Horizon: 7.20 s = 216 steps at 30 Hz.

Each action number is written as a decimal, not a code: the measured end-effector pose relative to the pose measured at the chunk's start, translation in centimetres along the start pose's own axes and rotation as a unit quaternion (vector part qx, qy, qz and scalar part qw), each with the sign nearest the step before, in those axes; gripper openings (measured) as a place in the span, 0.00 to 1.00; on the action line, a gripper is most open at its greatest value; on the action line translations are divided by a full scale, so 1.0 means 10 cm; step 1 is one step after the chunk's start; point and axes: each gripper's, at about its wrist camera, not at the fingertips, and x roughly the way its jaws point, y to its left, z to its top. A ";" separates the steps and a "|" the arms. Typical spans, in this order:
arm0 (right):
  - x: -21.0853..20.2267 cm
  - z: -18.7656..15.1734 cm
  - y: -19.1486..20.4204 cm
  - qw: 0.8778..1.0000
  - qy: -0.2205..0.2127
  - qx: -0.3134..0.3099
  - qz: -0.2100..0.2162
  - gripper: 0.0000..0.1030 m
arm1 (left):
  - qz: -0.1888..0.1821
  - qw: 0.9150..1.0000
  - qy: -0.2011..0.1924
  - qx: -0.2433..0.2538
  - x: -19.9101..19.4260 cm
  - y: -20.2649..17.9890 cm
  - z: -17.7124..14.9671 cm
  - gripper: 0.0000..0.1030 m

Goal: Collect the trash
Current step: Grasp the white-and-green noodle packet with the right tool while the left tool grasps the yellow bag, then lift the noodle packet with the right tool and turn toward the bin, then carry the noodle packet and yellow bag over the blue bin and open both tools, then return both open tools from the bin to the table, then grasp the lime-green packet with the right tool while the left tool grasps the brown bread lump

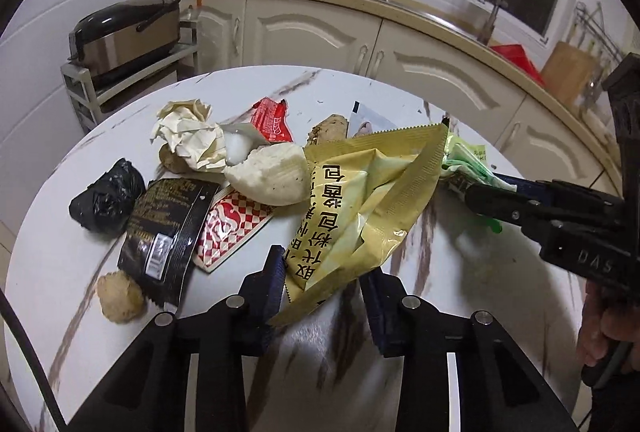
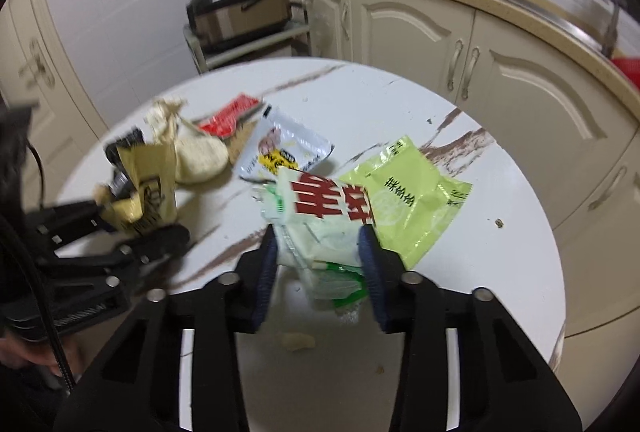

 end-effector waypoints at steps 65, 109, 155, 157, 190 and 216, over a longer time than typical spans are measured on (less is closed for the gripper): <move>-1.47 -0.84 -0.72 0.989 -0.095 0.113 0.001 0.11 | -0.066 0.990 -0.034 0.119 -0.89 -1.52 -0.30 0.31; -0.99 -3.61 -3.55 0.881 -0.037 0.469 -0.058 1.00 | -0.062 0.957 0.121 0.258 2.04 -4.42 -0.65 0.88; -2.12 -0.54 -0.15 0.967 -0.197 0.140 -0.079 1.00 | 0.097 0.982 -0.164 -0.015 -2.37 -0.87 -1.07 0.99; -2.05 -0.46 0.01 0.970 -0.199 0.123 -0.069 1.00 | 0.120 0.977 -0.174 -0.029 -2.53 -0.71 -1.15 0.99; -0.08 0.07 0.02 0.994 0.000 0.062 -0.088 1.00 | 0.169 0.981 -0.030 -0.090 -1.10 0.46 -0.61 0.99; 0.33 0.11 -0.34 0.997 0.015 0.065 -0.042 0.09 | 0.105 0.990 -0.021 -0.090 -0.74 0.74 -0.46 0.23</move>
